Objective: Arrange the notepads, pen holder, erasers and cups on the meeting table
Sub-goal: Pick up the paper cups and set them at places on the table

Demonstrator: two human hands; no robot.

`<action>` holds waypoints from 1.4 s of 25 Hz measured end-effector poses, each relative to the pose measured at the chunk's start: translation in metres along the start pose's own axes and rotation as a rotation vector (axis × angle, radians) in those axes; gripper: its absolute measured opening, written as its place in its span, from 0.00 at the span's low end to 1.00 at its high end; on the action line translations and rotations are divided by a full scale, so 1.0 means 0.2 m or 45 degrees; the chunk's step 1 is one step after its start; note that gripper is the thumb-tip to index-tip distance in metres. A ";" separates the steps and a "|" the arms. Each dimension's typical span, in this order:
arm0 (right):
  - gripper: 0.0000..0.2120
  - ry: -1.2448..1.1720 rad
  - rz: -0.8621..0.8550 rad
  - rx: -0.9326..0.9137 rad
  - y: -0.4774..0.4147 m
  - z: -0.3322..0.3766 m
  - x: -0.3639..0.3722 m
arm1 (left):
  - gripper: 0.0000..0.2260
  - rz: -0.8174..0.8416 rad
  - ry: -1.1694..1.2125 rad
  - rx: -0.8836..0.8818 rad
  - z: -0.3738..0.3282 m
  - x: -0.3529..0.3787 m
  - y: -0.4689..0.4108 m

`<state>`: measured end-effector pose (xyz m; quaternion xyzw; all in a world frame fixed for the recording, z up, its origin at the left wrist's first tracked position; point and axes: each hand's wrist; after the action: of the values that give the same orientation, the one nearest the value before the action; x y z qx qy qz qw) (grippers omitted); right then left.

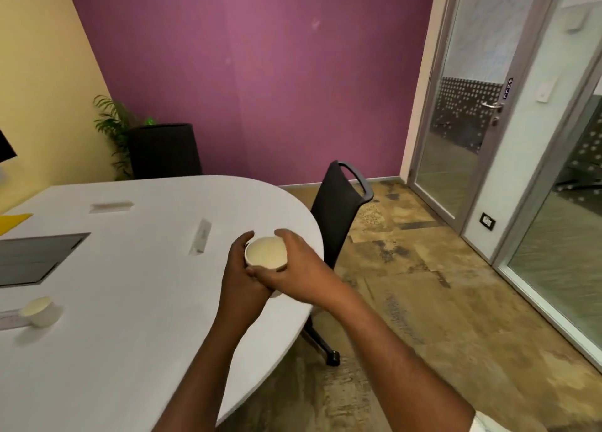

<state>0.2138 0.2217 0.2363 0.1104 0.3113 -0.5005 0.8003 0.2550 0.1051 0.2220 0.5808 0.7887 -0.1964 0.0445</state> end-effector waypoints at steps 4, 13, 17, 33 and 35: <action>0.42 0.075 -0.048 -0.024 -0.01 -0.22 -0.38 | 0.29 -0.047 0.086 -0.017 -0.13 0.42 -0.10; 0.41 0.045 -0.044 -0.095 -0.32 -0.63 -0.84 | 0.24 -0.162 0.106 0.056 -0.14 0.97 -0.55; 0.38 0.141 -0.061 -0.108 -0.67 -0.79 -1.09 | 0.26 -0.098 0.222 0.134 -0.12 1.20 -0.99; 0.39 0.186 -0.002 -0.176 -1.87 -1.50 -1.81 | 0.29 -0.145 0.243 0.172 -0.03 1.95 -2.31; 0.36 0.144 0.051 -0.262 -2.00 -1.61 -1.91 | 0.28 -0.245 0.242 0.166 -0.04 2.07 -2.43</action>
<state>-0.3760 0.4685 0.2704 0.0618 0.4033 -0.4428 0.7984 -0.3298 0.3593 0.2316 0.5200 0.8271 -0.1948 -0.0873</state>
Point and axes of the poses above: each hand's wrist, its own y-axis away from the middle knuckle, its own x-axis out of the palm, z = x × y, and after that the axes turned 4 degrees about z, right-handed
